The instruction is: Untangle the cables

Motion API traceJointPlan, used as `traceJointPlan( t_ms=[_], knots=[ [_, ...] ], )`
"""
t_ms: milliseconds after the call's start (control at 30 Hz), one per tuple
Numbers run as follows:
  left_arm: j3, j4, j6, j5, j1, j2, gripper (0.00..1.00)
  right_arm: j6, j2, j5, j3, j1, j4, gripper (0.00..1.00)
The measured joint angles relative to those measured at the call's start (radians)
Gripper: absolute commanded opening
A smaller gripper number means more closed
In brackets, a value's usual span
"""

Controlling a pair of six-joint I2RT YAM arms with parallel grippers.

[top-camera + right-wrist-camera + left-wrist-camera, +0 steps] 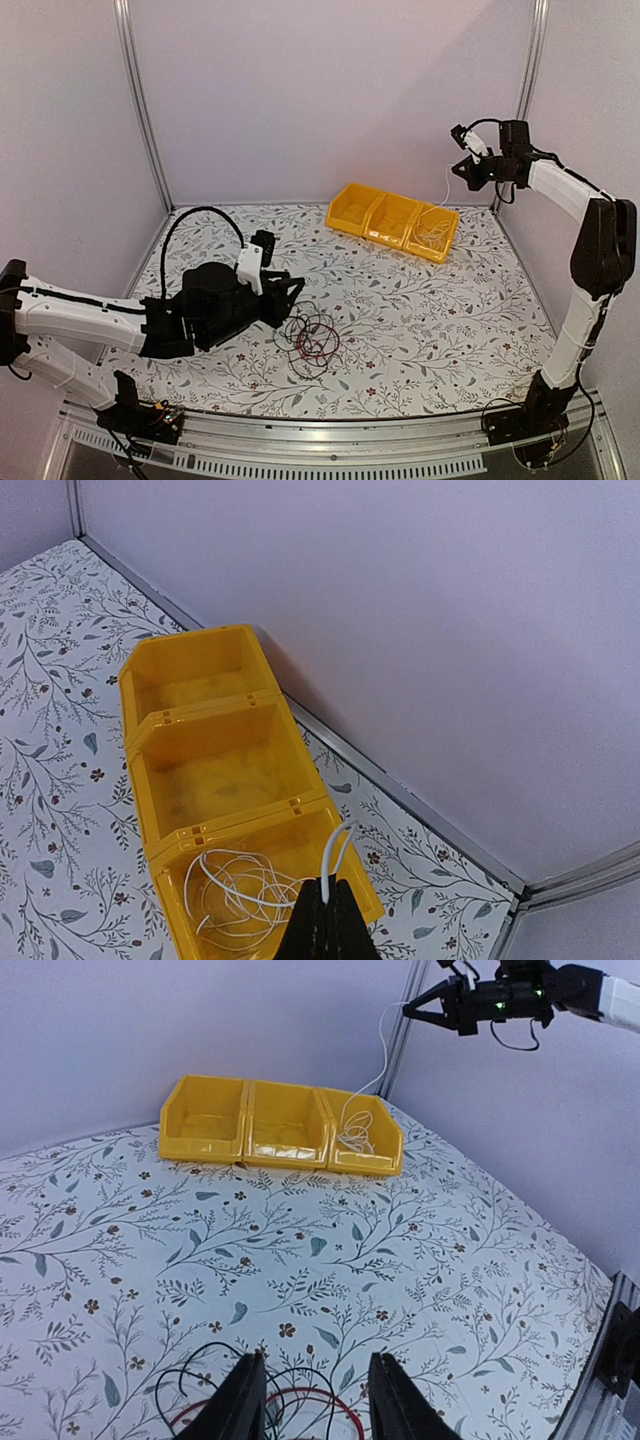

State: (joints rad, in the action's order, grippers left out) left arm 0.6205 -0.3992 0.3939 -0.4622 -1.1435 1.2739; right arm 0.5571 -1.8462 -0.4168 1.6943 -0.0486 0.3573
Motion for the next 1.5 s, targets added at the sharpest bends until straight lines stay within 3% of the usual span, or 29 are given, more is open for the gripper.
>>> traceJointPlan(
  t_ms=[833, 900, 967, 1233, 1333, 1500],
  knots=[
    [0.000, 0.034, 0.002, -0.006, 0.000, 0.001, 0.37, -0.026, -0.380, 0.004, 0.183, -0.002, 0.190, 0.01],
    [0.000, 0.042, 0.006, -0.006, 0.000, 0.001, 0.37, -0.026, -0.388, 0.013, 0.183, -0.003, 0.203, 0.04],
    [0.000, 0.047, 0.013, -0.007, 0.000, 0.001, 0.37, -0.026, -0.393, 0.021, 0.183, -0.006, 0.214, 0.15],
    [-0.015, 0.050, 0.030, -0.018, 0.000, 0.000, 0.37, -0.041, -0.376, 0.037, 0.174, -0.019, 0.263, 0.45],
    [-0.023, 0.057, 0.035, -0.021, 0.000, 0.000, 0.38, -0.058, -0.313, 0.050, 0.139, -0.023, 0.287, 0.54],
    [-0.031, 0.062, 0.048, -0.021, 0.000, 0.002, 0.40, -0.079, -0.100, 0.087, 0.031, -0.026, 0.287, 0.59]
  ],
)
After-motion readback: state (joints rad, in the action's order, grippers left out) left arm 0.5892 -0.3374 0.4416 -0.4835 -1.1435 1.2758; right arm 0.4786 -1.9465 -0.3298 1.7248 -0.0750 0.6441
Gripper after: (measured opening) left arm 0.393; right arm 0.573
